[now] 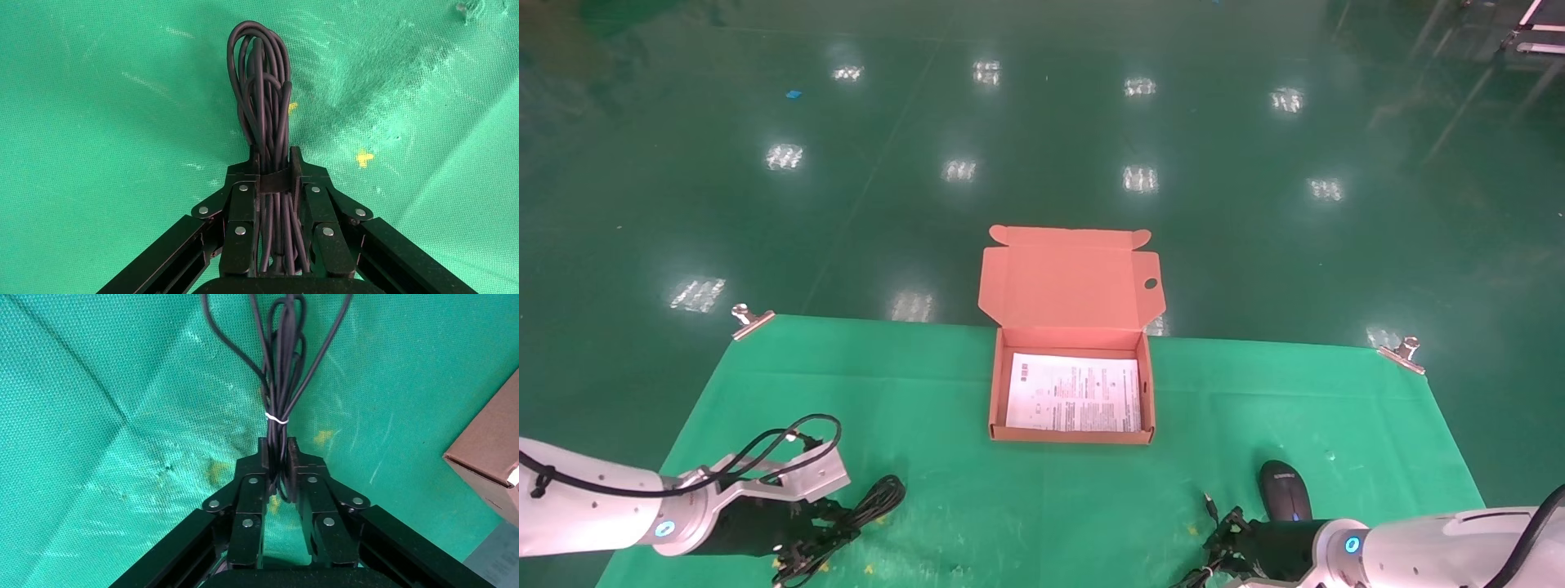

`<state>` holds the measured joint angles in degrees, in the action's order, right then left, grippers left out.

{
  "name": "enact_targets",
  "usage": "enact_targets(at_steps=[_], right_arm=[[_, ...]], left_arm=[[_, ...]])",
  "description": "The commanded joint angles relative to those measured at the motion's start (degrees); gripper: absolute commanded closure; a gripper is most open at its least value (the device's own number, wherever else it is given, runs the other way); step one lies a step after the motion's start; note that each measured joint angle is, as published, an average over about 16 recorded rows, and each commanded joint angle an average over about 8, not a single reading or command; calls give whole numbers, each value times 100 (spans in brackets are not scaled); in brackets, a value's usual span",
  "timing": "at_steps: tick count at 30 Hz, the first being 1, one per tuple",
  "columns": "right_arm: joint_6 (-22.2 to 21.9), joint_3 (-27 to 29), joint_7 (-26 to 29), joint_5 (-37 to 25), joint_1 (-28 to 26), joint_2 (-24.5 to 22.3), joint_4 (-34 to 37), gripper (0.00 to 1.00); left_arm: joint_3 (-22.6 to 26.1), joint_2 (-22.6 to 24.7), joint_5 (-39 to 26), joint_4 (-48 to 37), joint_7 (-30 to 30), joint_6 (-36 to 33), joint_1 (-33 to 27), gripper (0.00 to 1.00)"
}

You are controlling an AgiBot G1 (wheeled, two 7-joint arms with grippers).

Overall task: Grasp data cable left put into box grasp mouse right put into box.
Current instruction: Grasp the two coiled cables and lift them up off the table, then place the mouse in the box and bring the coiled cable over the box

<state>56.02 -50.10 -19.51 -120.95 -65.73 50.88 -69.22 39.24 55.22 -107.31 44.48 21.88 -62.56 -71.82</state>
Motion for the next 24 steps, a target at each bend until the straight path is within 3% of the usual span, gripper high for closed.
enact_targets(at_steps=[1, 7, 17, 24], right_arm=[[-1, -5, -9, -8, -1, 5, -3, 100], [23, 194, 237, 325, 24, -237, -81, 100], [-468, 1251, 954, 1597, -49, -1449, -815, 100], [-747, 1625, 682, 1781, -892, -1247, -802, 100]], left_arm=[[0, 0, -2, -2, 3, 2, 0, 100], [6, -173, -47, 337, -278, 74, 59, 100], [-331, -1131, 25, 2157, -1179, 813, 365, 100], [-602, -1106, 350, 2427, -1831, 1224, 40, 100]])
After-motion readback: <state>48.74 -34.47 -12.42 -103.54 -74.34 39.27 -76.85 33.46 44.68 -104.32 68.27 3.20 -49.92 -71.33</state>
